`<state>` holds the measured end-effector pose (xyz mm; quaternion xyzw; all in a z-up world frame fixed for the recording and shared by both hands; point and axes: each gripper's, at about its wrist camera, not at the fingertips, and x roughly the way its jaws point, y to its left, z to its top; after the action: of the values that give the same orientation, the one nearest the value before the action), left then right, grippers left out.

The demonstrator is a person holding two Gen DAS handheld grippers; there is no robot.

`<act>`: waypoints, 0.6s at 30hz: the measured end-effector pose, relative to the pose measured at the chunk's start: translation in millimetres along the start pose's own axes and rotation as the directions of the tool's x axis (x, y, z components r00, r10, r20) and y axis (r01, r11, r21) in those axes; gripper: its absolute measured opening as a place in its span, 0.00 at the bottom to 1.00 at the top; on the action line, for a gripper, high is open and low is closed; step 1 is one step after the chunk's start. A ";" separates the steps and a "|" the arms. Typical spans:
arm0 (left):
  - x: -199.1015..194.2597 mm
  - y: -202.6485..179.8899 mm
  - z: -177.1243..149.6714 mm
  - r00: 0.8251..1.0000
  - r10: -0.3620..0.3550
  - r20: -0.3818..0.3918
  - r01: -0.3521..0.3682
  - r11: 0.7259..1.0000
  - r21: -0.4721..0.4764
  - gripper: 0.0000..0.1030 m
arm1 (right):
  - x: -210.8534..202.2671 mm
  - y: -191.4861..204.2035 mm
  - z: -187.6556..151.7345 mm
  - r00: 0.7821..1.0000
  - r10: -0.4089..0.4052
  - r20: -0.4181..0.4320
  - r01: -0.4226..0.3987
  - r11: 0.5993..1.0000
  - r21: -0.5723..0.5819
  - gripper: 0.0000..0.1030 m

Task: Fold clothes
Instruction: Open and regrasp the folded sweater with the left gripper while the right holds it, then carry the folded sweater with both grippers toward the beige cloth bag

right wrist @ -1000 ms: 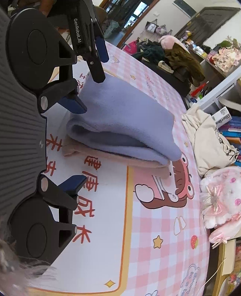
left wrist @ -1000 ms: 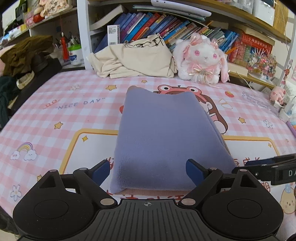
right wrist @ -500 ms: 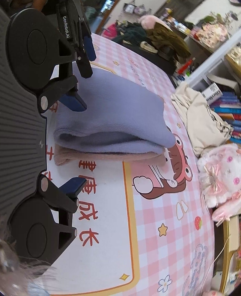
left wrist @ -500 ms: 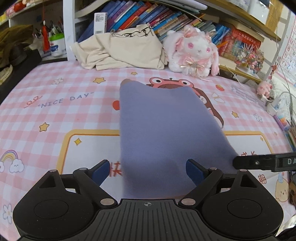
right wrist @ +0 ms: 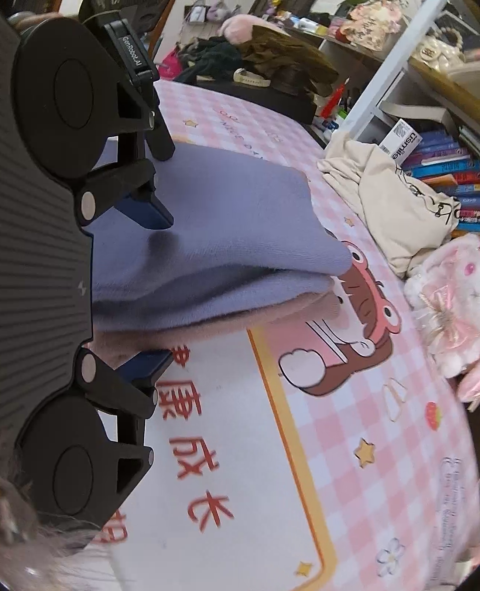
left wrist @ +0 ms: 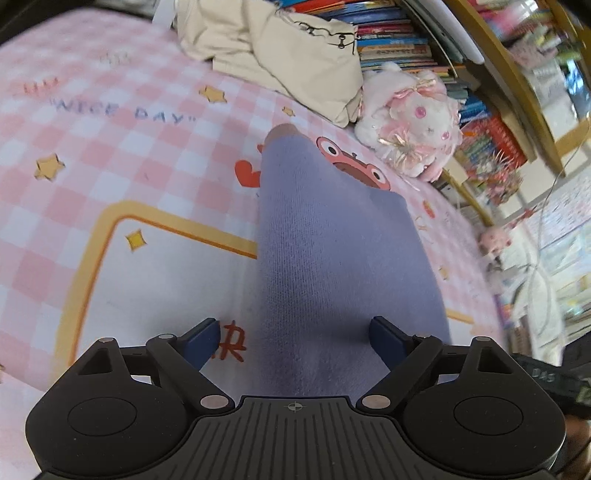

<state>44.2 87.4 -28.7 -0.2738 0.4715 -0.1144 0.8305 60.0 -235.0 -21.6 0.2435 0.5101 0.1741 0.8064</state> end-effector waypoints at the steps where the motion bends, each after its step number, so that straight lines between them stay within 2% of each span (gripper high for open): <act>1: 1.7 1.8 1.7 1.000 -0.010 -0.006 0.010 1.000 -0.011 0.86 | 2.3 0.8 1.5 1.000 0.000 -0.003 0.000 1.000 0.007 0.68; 6: 7.2 7.8 12.5 0.999 -0.031 -0.020 0.030 0.998 -0.047 0.86 | 13.0 0.4 12.9 1.000 0.008 0.008 -0.009 0.999 0.046 0.68; 13: 10.5 9.3 21.4 1.000 -0.020 -0.017 0.019 0.999 -0.048 0.84 | 22.9 5.4 18.9 1.000 -0.018 -0.007 0.018 1.000 0.011 0.55; 15: 11.7 7.7 21.3 1.000 -0.013 -0.012 0.012 0.999 -0.042 0.82 | 22.3 5.2 18.4 1.000 -0.016 -0.004 0.016 1.000 0.009 0.48; 18: 12.8 7.2 21.7 1.000 -0.020 -0.014 0.020 0.999 -0.047 0.73 | 19.7 8.6 17.7 1.000 -0.022 0.006 0.022 1.000 -0.018 0.36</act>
<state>68.8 95.2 -33.2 -0.2970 0.4771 -0.1135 0.8193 84.0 -221.2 -24.9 0.2311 0.5089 0.1692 0.8118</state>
